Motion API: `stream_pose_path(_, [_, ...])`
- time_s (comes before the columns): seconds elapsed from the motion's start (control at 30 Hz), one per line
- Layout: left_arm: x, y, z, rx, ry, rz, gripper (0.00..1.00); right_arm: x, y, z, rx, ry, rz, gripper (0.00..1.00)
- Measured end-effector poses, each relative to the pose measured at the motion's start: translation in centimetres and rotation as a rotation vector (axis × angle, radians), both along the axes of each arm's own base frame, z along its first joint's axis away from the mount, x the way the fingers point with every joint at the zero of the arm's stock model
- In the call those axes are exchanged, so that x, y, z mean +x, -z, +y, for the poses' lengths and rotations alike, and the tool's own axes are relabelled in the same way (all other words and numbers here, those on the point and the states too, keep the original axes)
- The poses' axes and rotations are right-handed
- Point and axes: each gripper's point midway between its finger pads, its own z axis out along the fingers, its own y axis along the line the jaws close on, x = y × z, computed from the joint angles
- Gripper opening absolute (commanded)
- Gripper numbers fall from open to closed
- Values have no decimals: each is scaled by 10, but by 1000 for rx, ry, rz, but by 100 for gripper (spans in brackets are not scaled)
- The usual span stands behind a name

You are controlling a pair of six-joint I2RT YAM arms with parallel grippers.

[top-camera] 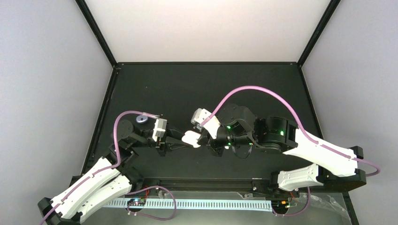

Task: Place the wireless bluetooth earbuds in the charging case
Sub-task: Place the earbud in the charging case.

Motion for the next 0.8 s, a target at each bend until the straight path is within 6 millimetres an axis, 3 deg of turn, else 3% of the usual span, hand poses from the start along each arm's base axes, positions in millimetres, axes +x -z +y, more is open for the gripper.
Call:
stream_pose_path(0.2, [-1,-1,0,-2,8,10,2,-1,1,1,-5,-5,5,2])
stream_pose_path(0.57, [3,-1,-2,-7,-1,9,2,-1,-1,1,-8,-6,9,23])
stream_pose_path(0.7, [6,-2,-2,-9,-18,5,2,1,-15,-4,18,11,-7,34])
stream_pose_path(0.8, [7,-4,-1,-17,-34,1,2,7,-33,-19,68,63,-47,40])
